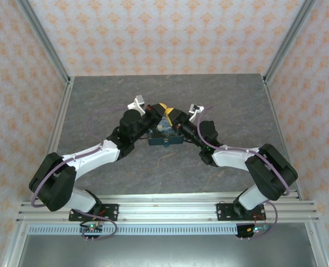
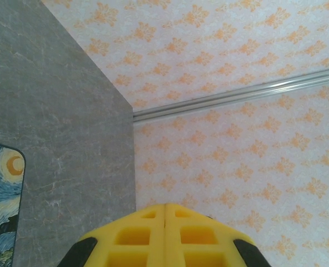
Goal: Unlock the padlock with the key
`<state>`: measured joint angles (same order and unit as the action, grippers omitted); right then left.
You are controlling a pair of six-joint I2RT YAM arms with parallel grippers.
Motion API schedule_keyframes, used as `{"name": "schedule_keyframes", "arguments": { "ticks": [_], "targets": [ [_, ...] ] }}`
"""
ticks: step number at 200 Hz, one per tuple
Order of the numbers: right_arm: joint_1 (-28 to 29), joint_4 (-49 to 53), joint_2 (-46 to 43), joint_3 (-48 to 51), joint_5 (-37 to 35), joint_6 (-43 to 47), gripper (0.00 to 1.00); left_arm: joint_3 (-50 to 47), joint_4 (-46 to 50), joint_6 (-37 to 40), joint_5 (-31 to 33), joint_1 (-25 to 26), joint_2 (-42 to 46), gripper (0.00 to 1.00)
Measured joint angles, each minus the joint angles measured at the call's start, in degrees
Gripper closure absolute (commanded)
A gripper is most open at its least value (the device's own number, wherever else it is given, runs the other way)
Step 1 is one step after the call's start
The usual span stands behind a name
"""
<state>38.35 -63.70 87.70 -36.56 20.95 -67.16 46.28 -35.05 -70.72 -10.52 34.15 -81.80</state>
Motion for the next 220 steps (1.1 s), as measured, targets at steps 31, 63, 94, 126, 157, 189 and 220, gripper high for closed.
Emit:
{"name": "schedule_keyframes", "arguments": {
  "ticks": [31,63,94,126,157,189,220],
  "targets": [
    [0.31,-0.24,0.0,0.0,-0.2,-0.35,0.77,-0.61,-0.26,0.0,0.66,0.0,0.0,1.0],
    [0.42,-0.28,0.0,0.02,-0.39,-0.44,0.82,-0.76,-0.37,-0.02,0.96,0.0,0.0,1.0],
    [0.52,-0.28,0.0,0.02,-0.48,-0.57,0.82,-0.76,-0.42,-0.04,1.03,0.0,0.0,1.0],
    [0.52,-0.26,0.24,0.02,-0.63,-0.74,0.9,-0.76,-0.5,-0.42,1.25,0.0,0.0,1.0],
    [0.52,-0.28,0.63,0.07,-0.9,-1.16,0.98,-0.76,-0.66,-0.42,1.97,0.0,0.0,1.0],
    [0.52,-0.68,0.66,0.37,-1.16,-1.22,1.0,-0.76,-0.66,-0.42,2.01,0.0,0.0,1.0],
    [0.63,-1.07,0.66,0.76,-1.53,-1.22,1.0,-1.01,-0.68,-0.42,2.01,0.0,0.0,1.0]
  ]
}}
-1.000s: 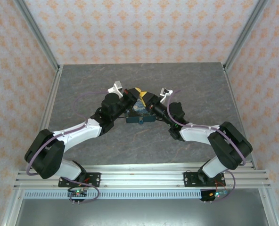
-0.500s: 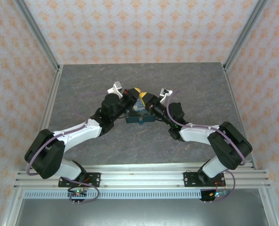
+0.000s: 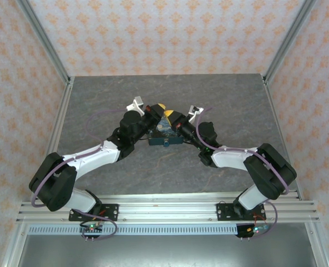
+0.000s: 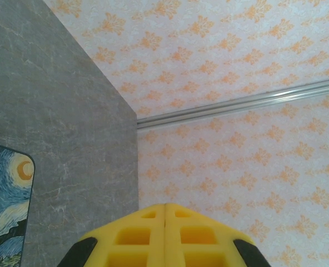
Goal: Unlock the padlock with the key
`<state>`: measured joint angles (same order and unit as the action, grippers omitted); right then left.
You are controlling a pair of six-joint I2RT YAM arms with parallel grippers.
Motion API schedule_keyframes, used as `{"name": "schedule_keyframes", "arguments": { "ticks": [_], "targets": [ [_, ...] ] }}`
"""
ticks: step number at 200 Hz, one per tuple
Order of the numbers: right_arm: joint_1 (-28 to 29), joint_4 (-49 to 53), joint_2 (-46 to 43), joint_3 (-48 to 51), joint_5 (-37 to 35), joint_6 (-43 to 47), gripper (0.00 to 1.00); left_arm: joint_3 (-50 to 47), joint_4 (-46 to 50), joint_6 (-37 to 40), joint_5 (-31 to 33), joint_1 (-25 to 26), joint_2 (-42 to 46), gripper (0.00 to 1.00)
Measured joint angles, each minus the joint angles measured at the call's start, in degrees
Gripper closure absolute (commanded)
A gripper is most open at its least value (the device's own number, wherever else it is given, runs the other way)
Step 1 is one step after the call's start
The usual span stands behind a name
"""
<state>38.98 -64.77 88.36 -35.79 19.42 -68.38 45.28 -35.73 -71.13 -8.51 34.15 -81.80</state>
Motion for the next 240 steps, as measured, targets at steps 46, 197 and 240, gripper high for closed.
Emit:
{"name": "schedule_keyframes", "arguments": {
  "ticks": [46,197,240],
  "targets": [
    [0.57,0.17,0.0,0.87,-0.39,0.02,1.0,-1.86,-0.37,-0.11,0.48,0.37,0.83,1.0],
    [0.37,0.0,-0.02,1.92,-2.19,0.04,1.0,-0.92,7.91,1.33,3.06,0.94,4.17,0.28],
    [0.37,0.57,-0.57,4.33,-2.32,0.26,1.0,2.64,14.99,3.98,2.25,-0.48,5.6,0.27]
  ]
}}
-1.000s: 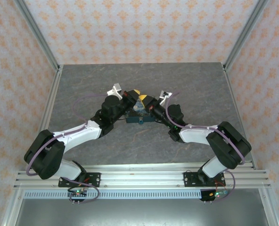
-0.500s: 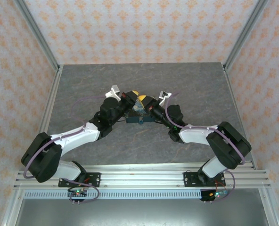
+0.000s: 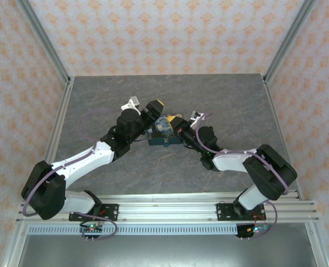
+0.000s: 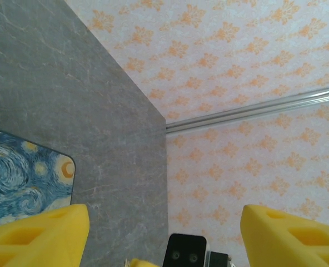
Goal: Unlock the padlock with the key
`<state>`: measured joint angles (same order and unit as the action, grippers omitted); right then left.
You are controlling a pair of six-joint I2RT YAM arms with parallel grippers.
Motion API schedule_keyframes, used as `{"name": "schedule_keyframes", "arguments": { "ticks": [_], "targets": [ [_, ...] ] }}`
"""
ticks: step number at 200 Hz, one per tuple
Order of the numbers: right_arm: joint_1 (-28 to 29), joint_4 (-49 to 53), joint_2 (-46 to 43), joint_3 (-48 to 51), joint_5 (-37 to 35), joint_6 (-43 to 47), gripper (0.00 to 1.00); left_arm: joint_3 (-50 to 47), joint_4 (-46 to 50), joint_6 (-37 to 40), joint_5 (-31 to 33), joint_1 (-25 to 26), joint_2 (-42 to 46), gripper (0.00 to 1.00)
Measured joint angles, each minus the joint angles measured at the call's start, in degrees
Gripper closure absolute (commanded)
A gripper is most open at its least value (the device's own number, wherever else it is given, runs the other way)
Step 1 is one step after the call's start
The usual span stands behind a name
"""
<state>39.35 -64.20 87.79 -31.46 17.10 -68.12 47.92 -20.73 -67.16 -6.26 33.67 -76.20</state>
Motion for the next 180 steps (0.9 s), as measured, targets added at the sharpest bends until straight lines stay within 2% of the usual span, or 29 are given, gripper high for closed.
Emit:
{"name": "schedule_keyframes", "arguments": {
  "ticks": [19,40,80,109,135,180],
  "targets": [
    [0.0,0.33,-0.81,0.39,-0.02,0.26,1.0,0.96,2.62,1.29,-1.55,-0.5,-0.02,0.26],
    [-0.02,1.07,-1.75,0.57,-0.02,0.72,1.0,2.01,6.23,3.39,-4.02,-0.72,-0.07,0.17],
    [-2.86,10.03,-6.34,0.94,0.22,2.36,1.0,5.75,19.32,13.66,-8.59,-0.59,0.0,0.06],
    [-8.28,18.45,-8.44,-0.07,1.66,4.15,1.0,1.64,26.82,21.22,-8.48,1.38,2.38,0.06],
    [-11.63,22.14,-6.25,-3.02,4.57,5.14,1.0,-5.6,27.8,24.48,-8.37,4.48,3.93,0.11],
    [-12.17,21.29,3.02,-8.22,9.38,5.16,1.0,-8.52,24.68,28.09,-6.93,9.2,-3.76,0.25]
  ]
}}
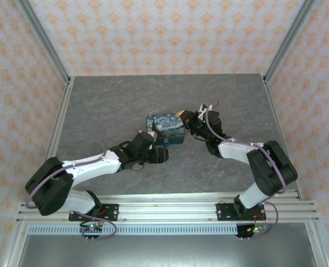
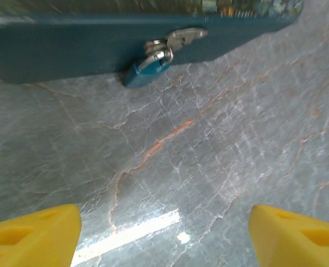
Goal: Unlock the padlock with the key
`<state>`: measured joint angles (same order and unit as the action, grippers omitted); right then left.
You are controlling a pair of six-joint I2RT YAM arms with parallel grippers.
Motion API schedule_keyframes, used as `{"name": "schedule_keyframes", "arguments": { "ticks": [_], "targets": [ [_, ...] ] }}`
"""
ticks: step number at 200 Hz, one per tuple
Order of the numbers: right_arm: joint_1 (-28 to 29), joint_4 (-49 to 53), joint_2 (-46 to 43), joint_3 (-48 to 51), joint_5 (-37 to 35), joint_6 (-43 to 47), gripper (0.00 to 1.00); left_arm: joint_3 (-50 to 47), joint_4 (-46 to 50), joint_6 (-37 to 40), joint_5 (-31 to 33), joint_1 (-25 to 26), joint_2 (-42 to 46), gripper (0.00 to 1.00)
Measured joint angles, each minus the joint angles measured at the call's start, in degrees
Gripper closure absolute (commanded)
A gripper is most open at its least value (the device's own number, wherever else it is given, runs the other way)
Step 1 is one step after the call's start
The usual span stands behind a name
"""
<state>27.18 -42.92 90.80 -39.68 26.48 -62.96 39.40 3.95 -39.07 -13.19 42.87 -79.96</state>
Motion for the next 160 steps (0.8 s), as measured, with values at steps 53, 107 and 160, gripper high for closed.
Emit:
{"name": "schedule_keyframes", "arguments": {
  "ticks": [53,107,160],
  "targets": [
    [0.0,-3.98,7.91,-0.74,2.1,-2.27,1.0,1.66,-6.08,4.76,5.33,1.01,-7.74,0.31],
    [0.0,-6.84,10.4,-1.57,2.32,-4.09,1.0,3.02,-13.27,8.15,9.29,0.9,-15.72,0.35],
    [0.0,-8.31,12.55,-2.45,2.36,-4.83,1.0,3.87,-18.93,9.55,11.06,-0.02,-19.69,0.39]
  ]
}}
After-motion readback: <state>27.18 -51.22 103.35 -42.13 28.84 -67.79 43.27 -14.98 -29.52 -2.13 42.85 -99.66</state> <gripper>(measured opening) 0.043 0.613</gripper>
